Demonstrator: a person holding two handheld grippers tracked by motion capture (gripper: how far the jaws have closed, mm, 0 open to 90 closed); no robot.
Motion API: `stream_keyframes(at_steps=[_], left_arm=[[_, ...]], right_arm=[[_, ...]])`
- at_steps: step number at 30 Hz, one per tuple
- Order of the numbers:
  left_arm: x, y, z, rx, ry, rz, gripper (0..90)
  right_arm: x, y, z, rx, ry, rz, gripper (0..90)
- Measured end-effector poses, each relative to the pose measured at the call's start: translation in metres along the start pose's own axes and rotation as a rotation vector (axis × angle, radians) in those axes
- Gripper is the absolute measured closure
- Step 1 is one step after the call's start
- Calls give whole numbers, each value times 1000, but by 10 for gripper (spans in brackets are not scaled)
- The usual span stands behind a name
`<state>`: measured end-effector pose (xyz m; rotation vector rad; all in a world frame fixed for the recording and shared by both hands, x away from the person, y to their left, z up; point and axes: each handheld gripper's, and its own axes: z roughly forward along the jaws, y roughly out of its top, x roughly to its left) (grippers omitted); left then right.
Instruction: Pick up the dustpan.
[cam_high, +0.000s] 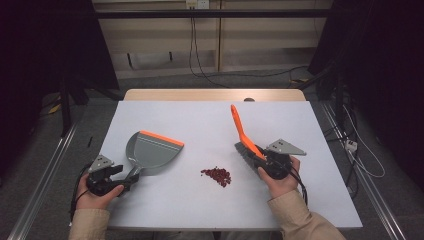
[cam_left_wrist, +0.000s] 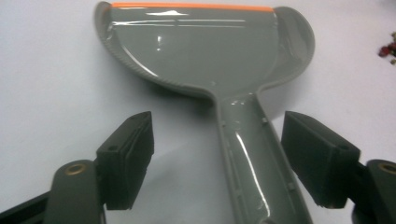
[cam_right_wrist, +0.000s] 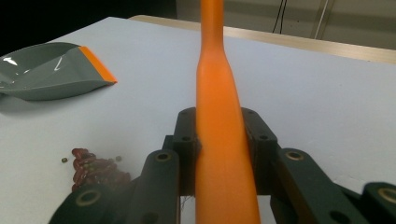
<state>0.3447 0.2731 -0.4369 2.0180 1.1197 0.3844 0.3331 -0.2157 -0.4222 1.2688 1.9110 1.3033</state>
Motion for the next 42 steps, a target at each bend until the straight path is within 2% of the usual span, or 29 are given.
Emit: stream_keyframes(at_steps=[2,6,9,12,13,14,17,23,28,29,31,33,36,38,42], left_arm=[[-2,4,4,32,-10,20,306],[-2,8,12,53,-17,35,349],[-3,13,18,90,-23,63,420],[-5,15,21,122,-19,86,531],[-5,15,21,118,-3,101,580],[-4,14,21,116,-3,97,610],[-2,15,20,113,-10,116,621],[-2,16,9,92,-67,125,627],[-10,17,-8,64,-92,162,628],[-12,17,-10,60,-102,160,629],[-15,18,-15,63,-125,188,629],[-17,17,-19,51,-147,191,629],[-19,14,-26,58,-180,221,628],[-21,10,-29,64,-204,223,628],[-25,0,-29,89,-253,249,627]], right_arm=[[0,0,1,1,2,-3,714],[0,0,1,7,5,-5,714],[0,0,2,5,5,-8,714],[-1,0,1,8,2,-4,714],[-1,0,1,8,1,-5,714],[-1,0,1,6,-1,-5,714],[-1,0,1,7,-2,-3,714],[-1,0,1,7,1,-5,714],[-1,-1,2,8,-3,-2,714],[-1,0,2,8,-5,-1,714],[-2,0,2,8,-5,-2,714],[-1,0,2,8,-6,-3,714],[-1,-1,2,10,-7,-6,714],[-1,-1,3,14,-5,-8,714],[0,-1,6,24,-12,-7,714]])
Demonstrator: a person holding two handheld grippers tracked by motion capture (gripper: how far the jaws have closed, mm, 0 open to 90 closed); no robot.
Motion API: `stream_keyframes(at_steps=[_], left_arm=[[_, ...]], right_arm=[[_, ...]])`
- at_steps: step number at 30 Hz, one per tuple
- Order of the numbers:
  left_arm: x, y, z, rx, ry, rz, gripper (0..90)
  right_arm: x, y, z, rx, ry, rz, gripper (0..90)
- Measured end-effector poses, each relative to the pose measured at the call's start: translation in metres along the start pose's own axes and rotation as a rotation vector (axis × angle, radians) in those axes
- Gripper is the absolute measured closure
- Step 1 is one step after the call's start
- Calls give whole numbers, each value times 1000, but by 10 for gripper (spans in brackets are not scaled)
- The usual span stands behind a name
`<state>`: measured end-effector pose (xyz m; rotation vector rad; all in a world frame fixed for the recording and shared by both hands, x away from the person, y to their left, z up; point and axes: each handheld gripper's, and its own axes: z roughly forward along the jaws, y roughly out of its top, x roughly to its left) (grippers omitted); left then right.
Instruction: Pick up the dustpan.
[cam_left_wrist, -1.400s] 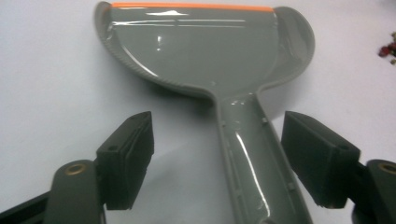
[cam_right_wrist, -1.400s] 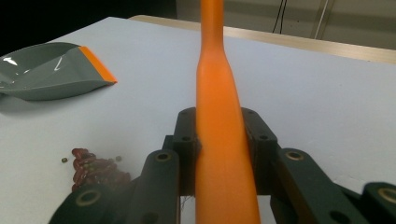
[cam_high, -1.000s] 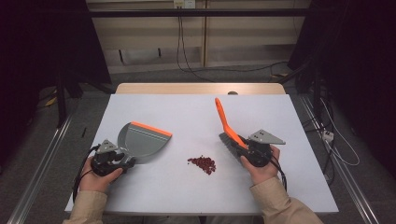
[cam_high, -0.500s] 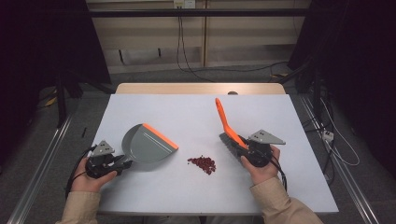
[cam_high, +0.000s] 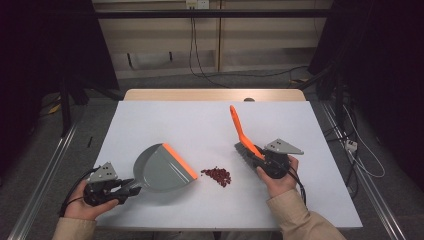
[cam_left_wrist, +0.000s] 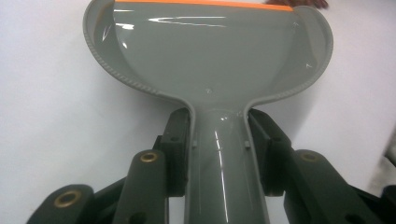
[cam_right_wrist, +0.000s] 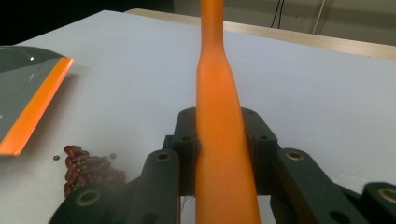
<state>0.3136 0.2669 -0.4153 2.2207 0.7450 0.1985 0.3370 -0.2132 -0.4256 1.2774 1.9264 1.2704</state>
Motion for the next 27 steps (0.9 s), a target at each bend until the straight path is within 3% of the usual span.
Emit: stream_keyframes(at_steps=[6,15,27], left_arm=[[-7,3,11,29,-48,36,627],[-16,8,25,33,-93,73,626],[-23,11,32,44,-114,92,625]], right_arm=[[6,0,9,18,-1,-22,714],[16,-3,20,36,7,-56,714],[23,-5,24,51,21,-75,714]])
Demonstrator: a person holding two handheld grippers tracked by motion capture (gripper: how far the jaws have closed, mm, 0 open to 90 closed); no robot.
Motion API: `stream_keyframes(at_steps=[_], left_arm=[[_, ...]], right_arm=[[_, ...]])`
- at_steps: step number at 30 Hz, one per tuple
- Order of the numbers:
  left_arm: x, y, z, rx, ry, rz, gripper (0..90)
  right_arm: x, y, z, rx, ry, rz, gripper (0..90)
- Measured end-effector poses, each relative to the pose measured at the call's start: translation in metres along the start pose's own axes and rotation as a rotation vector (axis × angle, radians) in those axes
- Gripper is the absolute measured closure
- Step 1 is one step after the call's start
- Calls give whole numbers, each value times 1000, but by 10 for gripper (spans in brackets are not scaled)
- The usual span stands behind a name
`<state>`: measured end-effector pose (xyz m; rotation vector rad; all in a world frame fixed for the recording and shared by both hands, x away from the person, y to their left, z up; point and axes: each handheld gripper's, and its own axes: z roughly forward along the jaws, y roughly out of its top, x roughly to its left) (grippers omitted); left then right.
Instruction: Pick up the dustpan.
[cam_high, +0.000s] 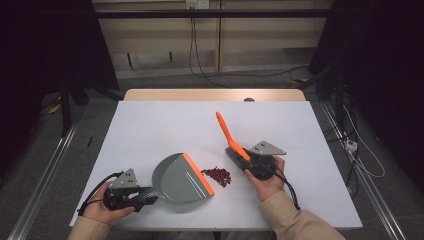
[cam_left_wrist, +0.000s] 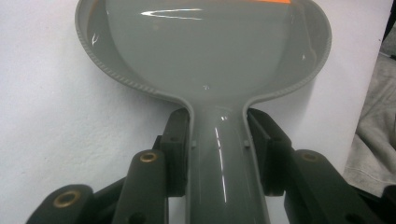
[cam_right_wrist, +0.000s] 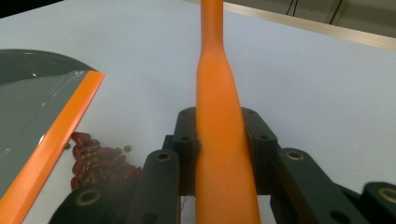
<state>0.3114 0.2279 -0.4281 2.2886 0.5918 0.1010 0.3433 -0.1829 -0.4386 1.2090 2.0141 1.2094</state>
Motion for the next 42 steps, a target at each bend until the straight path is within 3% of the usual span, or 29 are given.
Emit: stream_keyframes(at_steps=[12,26,42], left_arm=[[-4,2,1,1,-1,0,623],[-7,6,4,18,-48,11,621],[-11,10,8,27,-63,-4,620]], right_arm=[[15,1,3,6,-5,-40,714],[18,1,4,5,-7,-40,714],[43,-1,4,3,-3,-57,712]])
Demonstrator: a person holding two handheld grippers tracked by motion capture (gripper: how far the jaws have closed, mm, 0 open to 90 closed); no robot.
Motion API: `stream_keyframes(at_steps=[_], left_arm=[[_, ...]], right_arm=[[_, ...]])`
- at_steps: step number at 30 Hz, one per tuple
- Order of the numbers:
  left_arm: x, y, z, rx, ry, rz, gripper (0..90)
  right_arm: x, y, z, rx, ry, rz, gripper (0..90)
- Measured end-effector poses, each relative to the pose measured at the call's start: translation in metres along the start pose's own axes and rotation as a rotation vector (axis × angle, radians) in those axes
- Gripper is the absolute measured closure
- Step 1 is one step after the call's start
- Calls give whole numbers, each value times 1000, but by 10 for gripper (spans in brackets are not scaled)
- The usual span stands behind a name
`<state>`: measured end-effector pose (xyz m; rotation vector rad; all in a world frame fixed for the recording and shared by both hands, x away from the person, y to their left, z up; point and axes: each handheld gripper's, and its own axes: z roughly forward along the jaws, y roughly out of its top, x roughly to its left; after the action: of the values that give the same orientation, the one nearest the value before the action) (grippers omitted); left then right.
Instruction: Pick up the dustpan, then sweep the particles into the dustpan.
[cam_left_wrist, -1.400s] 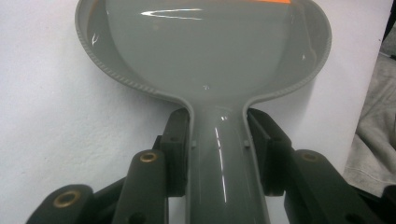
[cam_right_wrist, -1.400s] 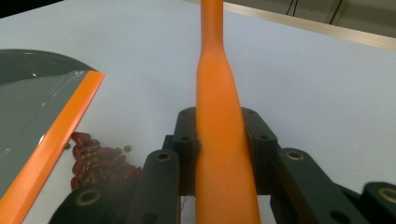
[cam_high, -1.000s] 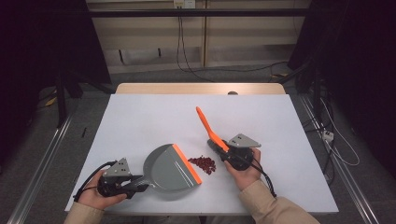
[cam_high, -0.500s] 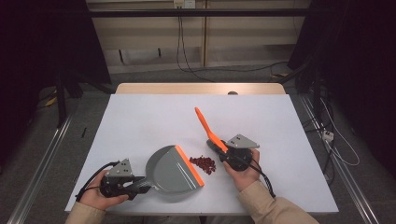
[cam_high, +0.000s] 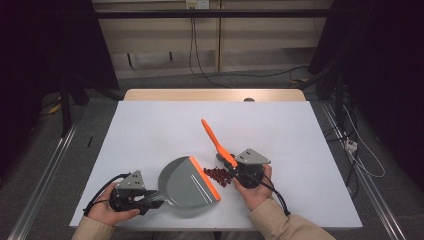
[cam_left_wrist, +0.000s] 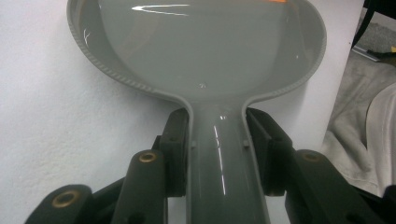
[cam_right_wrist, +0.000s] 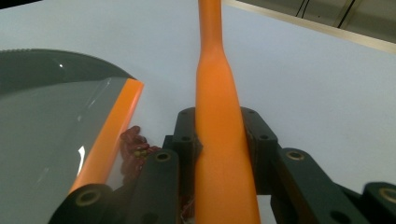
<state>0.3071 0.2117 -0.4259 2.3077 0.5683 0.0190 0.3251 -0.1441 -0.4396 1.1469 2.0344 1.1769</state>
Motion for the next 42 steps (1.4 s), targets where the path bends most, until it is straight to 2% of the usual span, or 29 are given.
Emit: stream_keyframes(at_steps=[11,17,18,23,33,42], left_arm=[[-1,2,4,-4,-8,-5,619],[-1,2,5,-4,-12,-6,619],[-1,3,5,10,-6,2,619],[-1,4,7,-3,-20,-10,619],[-2,5,6,2,-10,-14,620],[-2,5,8,0,-19,-15,619]], right_arm=[[9,0,0,-5,-1,6,711],[8,-1,0,-11,-2,10,711],[8,-1,0,-12,-3,10,710],[9,0,1,-10,-2,12,710],[9,-1,1,-14,-2,16,710],[13,-2,1,-13,3,17,708]])
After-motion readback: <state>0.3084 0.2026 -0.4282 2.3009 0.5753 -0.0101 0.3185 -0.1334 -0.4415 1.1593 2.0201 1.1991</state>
